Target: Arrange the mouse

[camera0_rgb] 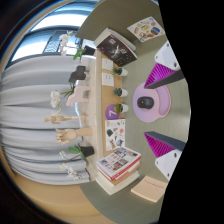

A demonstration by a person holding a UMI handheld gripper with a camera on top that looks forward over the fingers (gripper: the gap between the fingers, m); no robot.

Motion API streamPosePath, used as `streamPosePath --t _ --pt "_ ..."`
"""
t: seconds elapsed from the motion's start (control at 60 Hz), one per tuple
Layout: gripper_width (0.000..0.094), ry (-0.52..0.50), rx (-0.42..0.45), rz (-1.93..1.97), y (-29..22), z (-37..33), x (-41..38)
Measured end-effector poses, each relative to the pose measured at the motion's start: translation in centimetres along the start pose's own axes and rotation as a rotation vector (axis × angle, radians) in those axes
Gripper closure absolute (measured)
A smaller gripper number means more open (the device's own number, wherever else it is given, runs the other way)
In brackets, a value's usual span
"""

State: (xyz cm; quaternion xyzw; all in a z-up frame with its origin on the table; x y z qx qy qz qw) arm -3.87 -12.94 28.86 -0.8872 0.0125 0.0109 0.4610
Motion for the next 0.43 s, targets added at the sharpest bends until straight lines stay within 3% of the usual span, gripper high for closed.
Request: streamPosePath --t 0.433 --pt "0.0073 0.019 0.028 -0.025 3.2 -8.7 -2.8"
Point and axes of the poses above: the point between the fingertips, and its own axes, seen from behind it with the camera up: x to the right, y down, z forward, the way the camera looks, the point moved 9 cm from there along -z, backward, against the way the camera looks, and after that the axes turned 1 degree about x, right-handed, at the moved point
